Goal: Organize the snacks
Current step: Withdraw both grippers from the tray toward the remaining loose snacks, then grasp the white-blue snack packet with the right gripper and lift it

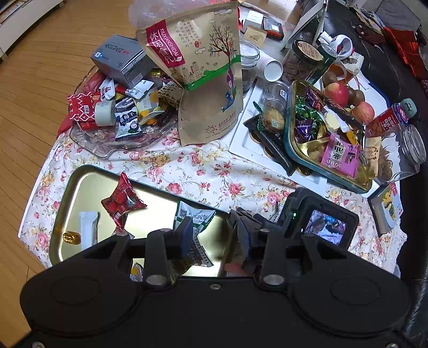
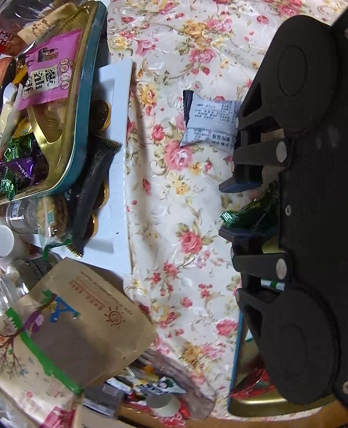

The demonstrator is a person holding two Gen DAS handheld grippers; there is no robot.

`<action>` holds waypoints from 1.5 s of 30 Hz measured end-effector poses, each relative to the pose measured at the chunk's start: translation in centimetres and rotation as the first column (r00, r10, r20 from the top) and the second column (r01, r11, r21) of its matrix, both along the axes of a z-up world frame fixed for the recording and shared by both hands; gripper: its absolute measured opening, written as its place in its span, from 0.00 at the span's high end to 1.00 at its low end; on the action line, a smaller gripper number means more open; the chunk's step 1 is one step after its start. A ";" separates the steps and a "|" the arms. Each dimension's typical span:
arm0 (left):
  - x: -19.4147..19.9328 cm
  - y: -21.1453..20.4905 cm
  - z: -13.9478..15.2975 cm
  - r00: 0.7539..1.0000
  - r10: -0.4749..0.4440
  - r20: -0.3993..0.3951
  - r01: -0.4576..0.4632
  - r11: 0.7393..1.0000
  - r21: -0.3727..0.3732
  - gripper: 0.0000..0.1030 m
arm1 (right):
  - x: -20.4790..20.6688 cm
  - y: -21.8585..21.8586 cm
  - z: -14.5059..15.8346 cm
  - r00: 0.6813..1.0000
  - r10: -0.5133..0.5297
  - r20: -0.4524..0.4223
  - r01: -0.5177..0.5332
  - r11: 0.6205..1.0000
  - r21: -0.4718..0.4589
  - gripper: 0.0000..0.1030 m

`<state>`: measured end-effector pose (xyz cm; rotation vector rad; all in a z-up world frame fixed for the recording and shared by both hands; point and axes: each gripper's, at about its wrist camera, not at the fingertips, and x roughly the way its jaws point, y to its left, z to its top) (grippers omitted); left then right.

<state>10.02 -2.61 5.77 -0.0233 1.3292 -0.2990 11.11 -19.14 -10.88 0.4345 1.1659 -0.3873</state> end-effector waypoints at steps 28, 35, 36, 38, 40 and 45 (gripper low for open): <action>-1.2 -2.6 -0.2 0.999 -0.050 -0.020 0.049 0.999 -0.006 0.55 | -7.2 -7.4 3.9 0.987 -0.150 0.052 0.147 0.988 0.056 0.61; -0.8 -2.3 0.3 1.000 -0.029 -0.008 0.029 0.999 -0.016 0.55 | -3.0 -7.2 1.6 0.991 -0.132 0.001 0.132 0.991 -0.012 0.58; -0.8 -2.2 0.3 1.000 -0.030 -0.009 0.030 0.999 -0.019 0.55 | -2.8 -7.2 1.3 0.992 -0.130 0.003 0.130 0.992 -0.008 0.56; -0.8 -2.3 0.3 0.999 -0.031 -0.011 0.031 0.999 -0.021 0.55 | -2.4 -7.1 0.8 0.992 -0.128 0.003 0.128 0.992 0.009 0.55; -0.8 -2.5 0.2 0.999 -0.037 -0.011 0.037 0.999 -0.019 0.55 | -2.0 -6.9 0.3 0.991 -0.130 -0.013 0.130 0.991 -0.004 0.55; -0.8 -2.6 0.0 0.999 -0.042 -0.018 0.041 0.999 -0.021 0.55 | -1.2 -6.5 -0.3 0.994 -0.109 -0.014 0.108 0.992 -0.070 0.54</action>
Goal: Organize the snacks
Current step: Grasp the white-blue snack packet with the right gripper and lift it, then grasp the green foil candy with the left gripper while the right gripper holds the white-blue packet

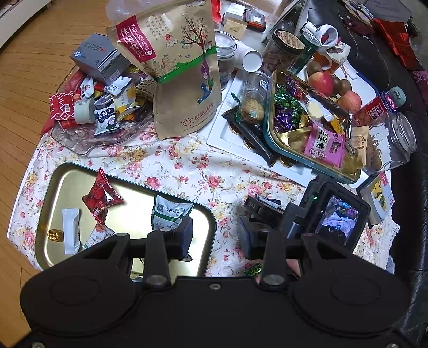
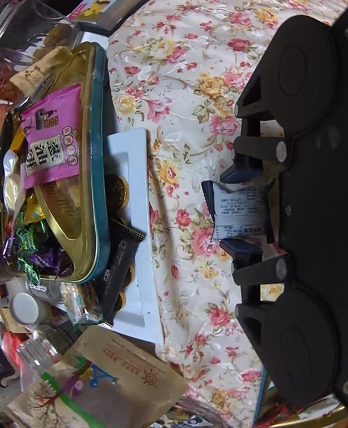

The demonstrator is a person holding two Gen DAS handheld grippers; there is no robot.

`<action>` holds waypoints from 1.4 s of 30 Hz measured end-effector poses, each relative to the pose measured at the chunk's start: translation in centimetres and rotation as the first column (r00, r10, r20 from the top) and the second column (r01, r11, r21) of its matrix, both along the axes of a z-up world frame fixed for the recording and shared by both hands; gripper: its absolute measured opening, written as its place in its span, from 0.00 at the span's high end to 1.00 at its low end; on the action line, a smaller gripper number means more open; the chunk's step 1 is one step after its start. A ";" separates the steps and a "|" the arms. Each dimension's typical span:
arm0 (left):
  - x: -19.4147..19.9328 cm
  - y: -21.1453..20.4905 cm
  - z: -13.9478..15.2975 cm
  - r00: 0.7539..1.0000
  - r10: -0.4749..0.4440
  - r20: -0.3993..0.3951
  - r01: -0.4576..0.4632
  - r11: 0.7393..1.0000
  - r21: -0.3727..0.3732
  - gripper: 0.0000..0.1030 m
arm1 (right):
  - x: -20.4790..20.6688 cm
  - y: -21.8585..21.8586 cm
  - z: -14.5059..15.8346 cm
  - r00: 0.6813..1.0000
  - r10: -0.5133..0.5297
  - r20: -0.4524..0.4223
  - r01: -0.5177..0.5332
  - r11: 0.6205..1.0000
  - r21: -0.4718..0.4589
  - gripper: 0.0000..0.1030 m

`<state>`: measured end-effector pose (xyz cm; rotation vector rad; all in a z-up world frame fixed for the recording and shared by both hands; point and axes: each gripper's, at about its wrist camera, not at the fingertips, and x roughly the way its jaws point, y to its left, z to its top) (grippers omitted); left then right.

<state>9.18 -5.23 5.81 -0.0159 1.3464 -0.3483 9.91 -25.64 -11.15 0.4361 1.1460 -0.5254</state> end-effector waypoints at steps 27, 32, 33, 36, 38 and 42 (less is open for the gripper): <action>-0.9 -2.1 -1.2 0.998 -0.061 -0.013 0.061 0.997 0.041 0.55 | -5.1 -1.5 0.8 0.999 0.049 -0.021 -0.048 0.998 0.039 0.68; -2.4 -4.2 -2.4 0.988 -0.150 -0.030 0.152 0.986 0.063 0.55 | -8.8 -3.0 2.5 0.999 -0.023 -0.033 0.026 0.995 0.100 0.68; -2.9 -4.7 -2.7 0.985 -0.171 -0.033 0.173 0.983 0.070 0.55 | -9.6 -3.1 3.0 1.000 -0.018 -0.025 0.021 0.994 0.105 0.68; -4.2 -6.2 -3.9 0.971 -0.232 -0.052 0.236 0.968 0.086 0.55 | -12.0 -3.1 4.7 0.999 -0.005 -0.037 0.008 0.997 0.077 0.68; -5.1 -7.1 -4.9 0.962 -0.266 -0.069 0.272 0.957 0.101 0.55 | -13.6 -3.3 5.7 0.999 -0.012 -0.045 0.015 0.998 0.068 0.68; -7.1 -8.9 -6.8 0.933 -0.356 -0.059 0.361 0.918 0.162 0.55 | -17.1 -4.4 7.5 0.997 -0.062 -0.041 0.065 0.996 0.067 0.68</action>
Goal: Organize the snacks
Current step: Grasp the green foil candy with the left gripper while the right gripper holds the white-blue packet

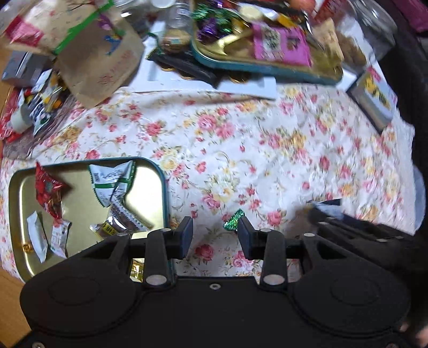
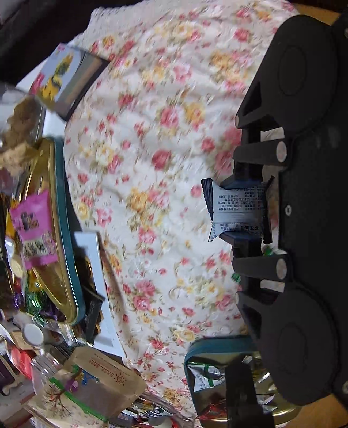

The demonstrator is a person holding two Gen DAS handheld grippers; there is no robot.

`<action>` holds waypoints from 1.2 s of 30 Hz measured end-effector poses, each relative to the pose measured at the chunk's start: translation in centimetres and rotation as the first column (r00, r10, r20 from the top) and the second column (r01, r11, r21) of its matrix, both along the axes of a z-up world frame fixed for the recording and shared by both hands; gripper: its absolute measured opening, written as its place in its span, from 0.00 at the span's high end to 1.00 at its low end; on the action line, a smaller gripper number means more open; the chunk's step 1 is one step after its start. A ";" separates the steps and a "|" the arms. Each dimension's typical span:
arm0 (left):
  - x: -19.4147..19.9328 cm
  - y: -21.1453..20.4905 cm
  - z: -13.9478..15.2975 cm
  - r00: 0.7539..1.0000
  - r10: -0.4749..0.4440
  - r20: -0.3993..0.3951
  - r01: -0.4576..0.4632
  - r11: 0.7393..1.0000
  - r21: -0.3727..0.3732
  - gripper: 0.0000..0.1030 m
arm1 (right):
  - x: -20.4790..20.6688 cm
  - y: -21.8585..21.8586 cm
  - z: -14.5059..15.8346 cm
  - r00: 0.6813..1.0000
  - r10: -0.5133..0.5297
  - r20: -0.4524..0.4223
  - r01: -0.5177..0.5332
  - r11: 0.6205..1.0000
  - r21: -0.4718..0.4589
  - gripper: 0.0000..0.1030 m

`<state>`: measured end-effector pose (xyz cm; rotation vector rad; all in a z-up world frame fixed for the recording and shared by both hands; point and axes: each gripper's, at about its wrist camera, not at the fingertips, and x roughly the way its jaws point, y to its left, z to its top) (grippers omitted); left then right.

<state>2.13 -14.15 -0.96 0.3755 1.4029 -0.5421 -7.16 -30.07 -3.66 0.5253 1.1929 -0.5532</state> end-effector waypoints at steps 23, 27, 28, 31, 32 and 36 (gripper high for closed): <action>-5.9 -4.1 -7.0 0.937 -0.343 0.073 0.341 0.939 0.037 0.50 | -4.5 -3.9 4.1 0.974 -0.142 0.174 0.123 0.986 0.115 0.68; -6.2 -4.2 -8.0 0.929 -0.364 0.065 0.360 0.931 0.064 0.49 | -4.7 -4.0 4.8 0.969 -0.149 0.195 0.128 0.985 0.116 0.68; -6.2 -4.2 -8.2 0.928 -0.367 0.064 0.362 0.929 0.072 0.49 | -4.8 -4.1 4.9 0.968 -0.155 0.198 0.133 0.984 0.122 0.68; -6.0 -4.1 -8.4 0.932 -0.355 0.078 0.350 0.934 0.070 0.45 | -5.0 -4.3 5.1 0.964 -0.164 0.207 0.139 0.981 0.132 0.68; -5.9 -4.1 -8.5 0.935 -0.347 0.077 0.343 0.937 0.067 0.44 | -5.0 -4.3 5.1 0.964 -0.166 0.208 0.140 0.981 0.132 0.68; -5.7 -4.3 -9.1 0.946 -0.317 0.066 0.313 0.948 0.061 0.40 | -5.1 -4.4 5.2 0.961 -0.174 0.213 0.146 0.979 0.139 0.68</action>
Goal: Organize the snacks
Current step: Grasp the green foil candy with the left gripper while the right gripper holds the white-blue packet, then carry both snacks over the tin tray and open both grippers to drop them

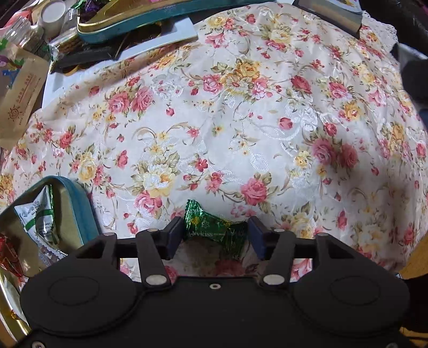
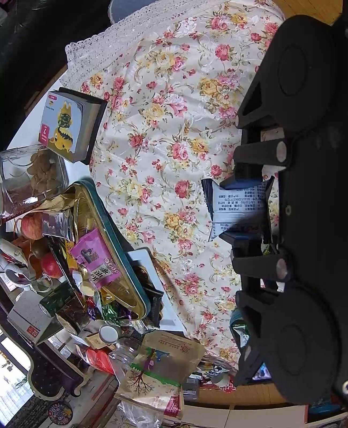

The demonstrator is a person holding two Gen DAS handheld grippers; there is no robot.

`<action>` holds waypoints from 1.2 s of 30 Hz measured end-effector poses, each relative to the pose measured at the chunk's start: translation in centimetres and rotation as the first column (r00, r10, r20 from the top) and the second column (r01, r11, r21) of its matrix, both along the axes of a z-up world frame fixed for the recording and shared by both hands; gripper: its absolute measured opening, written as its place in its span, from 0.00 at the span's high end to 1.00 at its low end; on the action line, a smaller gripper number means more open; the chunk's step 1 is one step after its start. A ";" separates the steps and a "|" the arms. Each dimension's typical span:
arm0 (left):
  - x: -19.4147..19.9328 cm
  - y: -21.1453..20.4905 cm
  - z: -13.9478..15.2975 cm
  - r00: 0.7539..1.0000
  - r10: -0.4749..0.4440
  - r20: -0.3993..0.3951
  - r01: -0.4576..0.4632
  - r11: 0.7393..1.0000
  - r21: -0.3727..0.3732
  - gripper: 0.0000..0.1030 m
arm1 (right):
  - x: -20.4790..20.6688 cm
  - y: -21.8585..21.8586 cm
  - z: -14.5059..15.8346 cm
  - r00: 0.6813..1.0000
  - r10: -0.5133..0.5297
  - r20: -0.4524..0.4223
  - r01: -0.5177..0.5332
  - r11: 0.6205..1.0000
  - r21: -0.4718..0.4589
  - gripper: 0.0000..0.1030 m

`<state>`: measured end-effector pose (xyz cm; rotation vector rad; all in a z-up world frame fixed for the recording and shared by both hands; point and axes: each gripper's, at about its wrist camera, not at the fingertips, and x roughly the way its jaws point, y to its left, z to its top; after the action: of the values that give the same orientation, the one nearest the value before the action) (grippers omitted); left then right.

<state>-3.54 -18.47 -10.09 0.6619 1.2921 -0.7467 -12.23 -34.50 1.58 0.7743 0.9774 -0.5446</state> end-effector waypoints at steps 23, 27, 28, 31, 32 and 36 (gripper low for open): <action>1.7 0.8 1.6 0.949 0.246 -0.198 -0.260 0.965 -0.044 0.61 | 0.1 -0.7 0.4 0.999 -0.041 0.009 0.042 0.999 -0.019 0.68; 3.6 2.0 3.8 0.926 0.324 -0.194 -0.343 0.936 -0.074 0.61 | 0.3 -0.6 0.5 0.999 -0.051 0.009 0.051 0.998 -0.022 0.68; 4.1 2.5 4.5 0.917 0.348 -0.194 -0.369 0.926 -0.084 0.61 | 0.3 -0.6 0.5 0.999 -0.052 0.009 0.053 0.998 -0.022 0.68; 5.5 4.3 6.6 0.896 0.413 -0.163 -0.431 0.897 -0.099 0.61 | 0.8 -0.2 0.6 0.999 -0.051 0.013 0.051 0.998 -0.020 0.68; 5.9 5.1 7.3 0.890 0.433 -0.145 -0.449 0.888 -0.104 0.61 | 1.0 0.0 0.7 0.999 -0.048 0.014 0.048 0.999 -0.020 0.68; 7.6 8.5 9.5 0.851 0.519 -0.080 -0.525 0.843 -0.117 0.61 | 2.5 1.2 0.9 0.999 -0.027 0.017 0.028 0.999 -0.032 0.68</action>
<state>4.10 -9.99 -0.54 0.1591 1.3669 -0.3904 -9.69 -33.29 2.47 0.7631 0.9413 -0.5759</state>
